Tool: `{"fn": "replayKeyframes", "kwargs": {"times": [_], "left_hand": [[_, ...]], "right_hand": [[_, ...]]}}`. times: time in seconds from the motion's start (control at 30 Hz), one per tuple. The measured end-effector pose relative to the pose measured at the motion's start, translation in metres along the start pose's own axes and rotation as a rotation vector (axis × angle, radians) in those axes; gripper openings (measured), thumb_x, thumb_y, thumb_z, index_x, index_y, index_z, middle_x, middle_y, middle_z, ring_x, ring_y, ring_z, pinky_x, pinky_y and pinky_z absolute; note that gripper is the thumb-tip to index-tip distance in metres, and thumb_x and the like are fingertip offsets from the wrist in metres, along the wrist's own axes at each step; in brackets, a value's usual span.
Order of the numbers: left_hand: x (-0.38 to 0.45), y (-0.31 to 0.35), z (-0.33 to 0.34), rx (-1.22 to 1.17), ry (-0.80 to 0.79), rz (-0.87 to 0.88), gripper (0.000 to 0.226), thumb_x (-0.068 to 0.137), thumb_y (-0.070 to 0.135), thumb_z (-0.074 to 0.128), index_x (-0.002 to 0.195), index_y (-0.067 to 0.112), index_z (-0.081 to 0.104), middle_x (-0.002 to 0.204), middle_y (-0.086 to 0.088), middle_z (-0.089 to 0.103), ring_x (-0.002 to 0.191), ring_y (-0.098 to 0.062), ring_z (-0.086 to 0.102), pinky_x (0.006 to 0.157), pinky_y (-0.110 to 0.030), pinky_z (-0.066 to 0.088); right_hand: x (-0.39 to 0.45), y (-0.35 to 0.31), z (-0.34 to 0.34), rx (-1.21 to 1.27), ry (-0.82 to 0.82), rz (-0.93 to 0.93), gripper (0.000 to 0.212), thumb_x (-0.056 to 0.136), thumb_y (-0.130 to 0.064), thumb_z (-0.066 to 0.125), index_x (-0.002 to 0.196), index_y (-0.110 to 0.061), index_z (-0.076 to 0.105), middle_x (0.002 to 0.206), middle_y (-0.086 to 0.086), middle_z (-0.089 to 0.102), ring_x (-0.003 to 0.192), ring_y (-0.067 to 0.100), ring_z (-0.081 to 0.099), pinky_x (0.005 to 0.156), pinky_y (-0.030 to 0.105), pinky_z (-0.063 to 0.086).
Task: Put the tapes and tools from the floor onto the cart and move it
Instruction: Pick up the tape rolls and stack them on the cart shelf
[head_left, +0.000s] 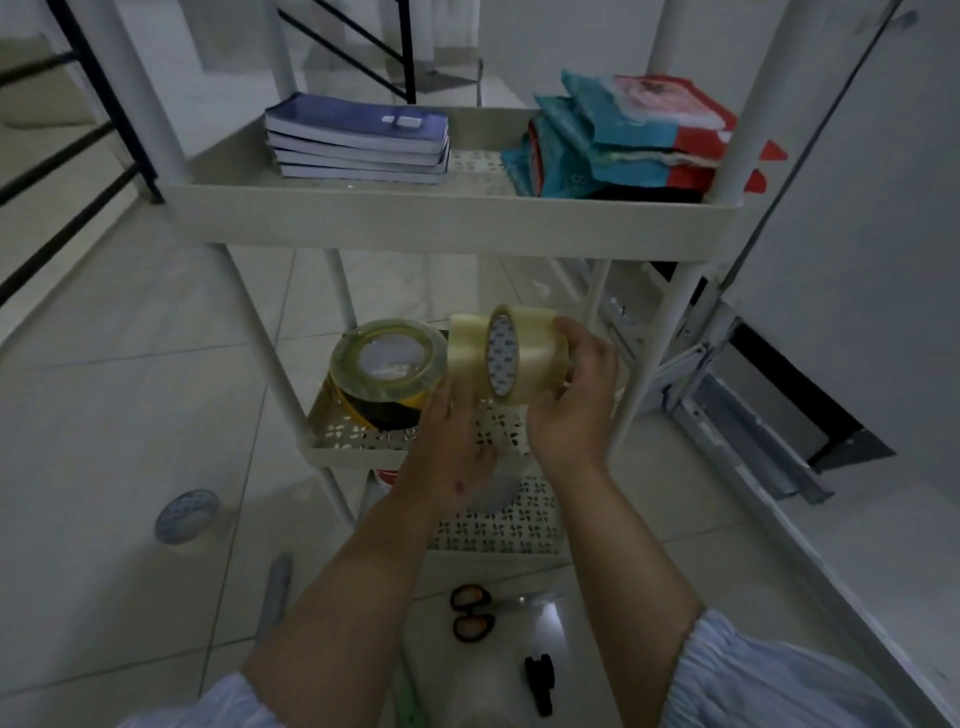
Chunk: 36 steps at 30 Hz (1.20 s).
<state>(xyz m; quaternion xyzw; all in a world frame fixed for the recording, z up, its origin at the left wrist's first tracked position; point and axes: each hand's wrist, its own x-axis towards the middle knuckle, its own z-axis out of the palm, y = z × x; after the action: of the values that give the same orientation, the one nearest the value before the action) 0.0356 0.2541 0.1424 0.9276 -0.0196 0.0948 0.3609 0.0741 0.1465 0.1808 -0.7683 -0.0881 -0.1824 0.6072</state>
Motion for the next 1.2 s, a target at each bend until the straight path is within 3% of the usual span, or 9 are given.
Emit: {"fn": "replayKeyframes", "kwargs": {"times": [0.1,0.23,0.37,0.47,0.63,0.77,0.9,1.0,1.2], "left_hand": [[0.001,-0.013,0.007,0.029,-0.048,-0.002,0.077,0.09,0.024,0.052,0.145,0.009,0.0,0.155,-0.01,-0.005,0.144,-0.02,-0.005,0.118,-0.032,0.007],[0.014,-0.018,0.006,0.188,-0.132,0.029,0.081,0.092,0.026,0.048,0.141,0.008,-0.013,0.139,0.002,-0.034,0.132,-0.016,-0.031,0.116,-0.033,-0.006],[0.031,-0.013,0.0,0.25,-0.174,0.0,0.089,0.088,0.033,0.054,0.143,0.011,-0.012,0.149,0.0,-0.029,0.14,-0.022,-0.025,0.116,-0.036,-0.002],[0.032,-0.015,0.001,0.291,-0.155,-0.02,0.089,0.087,0.036,0.054,0.144,0.009,-0.009,0.154,-0.006,-0.022,0.142,-0.024,-0.02,0.118,-0.038,0.001],[0.024,-0.026,0.01,0.292,-0.099,0.035,0.085,0.083,0.05,0.04,0.14,0.02,-0.016,0.142,0.006,-0.03,0.135,-0.017,-0.028,0.117,-0.039,0.001],[0.023,-0.026,0.012,0.274,-0.109,0.034,0.081,0.089,0.036,0.049,0.135,0.033,-0.017,0.147,0.003,-0.029,0.14,-0.023,-0.024,0.117,-0.043,0.007],[0.023,-0.027,0.014,0.308,-0.119,0.022,0.073,0.089,0.037,0.044,0.145,0.028,-0.002,0.15,-0.003,-0.029,0.14,-0.026,-0.024,0.119,-0.046,0.009],[0.023,-0.031,0.017,0.329,-0.076,0.045,0.077,0.075,0.054,0.019,0.145,0.023,0.013,0.145,0.001,-0.031,0.137,-0.022,-0.027,0.117,-0.048,0.012],[0.025,-0.029,0.022,0.36,-0.05,-0.005,0.086,0.067,0.056,0.011,0.145,0.019,0.013,0.154,-0.01,-0.02,0.139,-0.024,-0.025,0.117,-0.05,0.013]], "right_hand": [[0.011,0.01,0.006,-0.022,-0.004,0.035,0.045,0.081,0.007,0.052,0.124,-0.006,0.048,0.122,0.017,0.043,0.096,-0.003,0.038,0.086,0.01,0.04],[0.017,0.018,0.003,0.174,0.003,0.098,0.044,0.083,0.008,0.051,0.124,-0.003,0.046,0.112,0.002,0.053,0.101,0.016,0.053,0.089,0.025,0.048],[0.014,0.032,0.007,0.064,0.025,0.101,0.048,0.083,0.01,0.047,0.127,-0.011,0.043,0.121,0.004,0.052,0.11,0.019,0.052,0.094,0.025,0.046],[0.017,0.039,0.012,-0.034,-0.037,0.098,0.05,0.083,0.008,0.047,0.128,-0.012,0.043,0.129,0.011,0.05,0.116,0.024,0.049,0.1,0.038,0.043],[0.024,0.038,0.028,-0.074,-0.13,0.096,0.056,0.076,0.02,0.036,0.126,-0.003,0.045,0.122,0.012,0.05,0.112,0.022,0.048,0.099,0.03,0.04],[0.031,0.044,0.038,-0.031,-0.173,0.132,0.055,0.076,0.019,0.033,0.124,-0.005,0.045,0.11,0.002,0.048,0.097,0.014,0.048,0.076,0.007,0.041],[0.037,0.052,0.04,0.004,-0.214,0.133,0.063,0.068,0.022,0.033,0.122,-0.009,0.044,0.114,0.013,0.052,0.099,0.029,0.053,0.079,0.035,0.049],[0.04,0.054,0.041,-0.031,-0.233,0.112,0.064,0.067,0.022,0.033,0.122,-0.01,0.043,0.114,0.014,0.051,0.099,0.031,0.053,0.082,0.044,0.049],[0.045,0.056,0.038,-0.015,-0.267,0.15,0.049,0.087,0.012,0.034,0.125,-0.018,0.044,0.105,-0.004,0.052,0.096,0.015,0.05,0.076,0.017,0.044]]}}
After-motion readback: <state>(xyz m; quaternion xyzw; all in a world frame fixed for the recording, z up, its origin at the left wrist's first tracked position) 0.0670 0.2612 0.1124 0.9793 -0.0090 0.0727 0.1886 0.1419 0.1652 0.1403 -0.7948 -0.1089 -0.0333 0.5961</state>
